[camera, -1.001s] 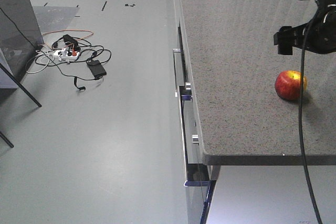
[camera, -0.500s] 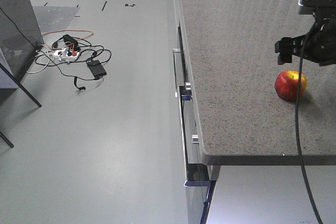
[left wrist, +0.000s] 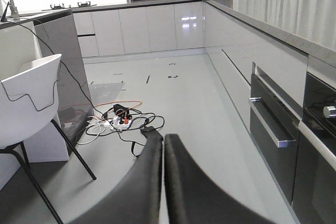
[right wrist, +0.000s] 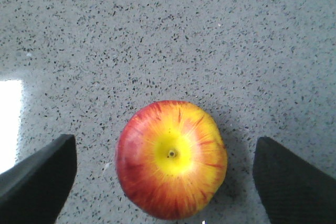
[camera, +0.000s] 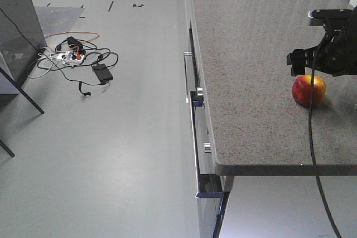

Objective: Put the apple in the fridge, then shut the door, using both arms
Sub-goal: 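Move the right gripper down over the apple on the countertop, then close the right gripper on the apple and lift it up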

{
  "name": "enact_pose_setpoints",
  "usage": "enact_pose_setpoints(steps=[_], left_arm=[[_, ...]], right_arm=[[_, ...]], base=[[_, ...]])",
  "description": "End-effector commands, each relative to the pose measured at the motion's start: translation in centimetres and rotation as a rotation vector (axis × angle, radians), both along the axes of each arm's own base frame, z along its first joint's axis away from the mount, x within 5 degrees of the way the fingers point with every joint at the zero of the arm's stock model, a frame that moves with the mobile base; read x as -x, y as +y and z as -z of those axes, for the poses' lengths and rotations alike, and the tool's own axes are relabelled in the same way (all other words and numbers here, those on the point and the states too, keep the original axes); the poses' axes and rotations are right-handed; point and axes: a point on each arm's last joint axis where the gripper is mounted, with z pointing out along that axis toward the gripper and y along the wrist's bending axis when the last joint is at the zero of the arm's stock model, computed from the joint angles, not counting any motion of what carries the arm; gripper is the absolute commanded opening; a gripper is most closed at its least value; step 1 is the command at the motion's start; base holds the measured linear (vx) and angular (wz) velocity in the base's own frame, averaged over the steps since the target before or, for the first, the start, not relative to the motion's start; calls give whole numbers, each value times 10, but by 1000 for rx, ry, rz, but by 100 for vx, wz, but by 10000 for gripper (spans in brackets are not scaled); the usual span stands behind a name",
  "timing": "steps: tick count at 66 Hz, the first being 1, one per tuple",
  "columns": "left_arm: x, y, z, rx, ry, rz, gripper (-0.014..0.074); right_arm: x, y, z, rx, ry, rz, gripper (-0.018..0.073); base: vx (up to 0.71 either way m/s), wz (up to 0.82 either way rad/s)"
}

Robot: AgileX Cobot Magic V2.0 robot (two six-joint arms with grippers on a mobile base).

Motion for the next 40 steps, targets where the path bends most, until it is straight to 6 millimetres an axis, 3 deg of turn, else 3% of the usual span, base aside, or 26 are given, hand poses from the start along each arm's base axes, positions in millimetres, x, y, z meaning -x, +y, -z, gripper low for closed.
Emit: enact_pose_setpoints(steps=[1,10,40], left_arm=[[2,0,-15,2,-112,3,-7],[2,0,-15,2,-112,3,-7],[2,0,-15,2,-112,3,-7]], right_arm=[[2,-3,-38,33,-154,-9,641],[-1,-3,-36,34,-157,-9,638],[-16,-4,4,18,-88,0,624]], base=[[0,0],[0,0],[0,0]])
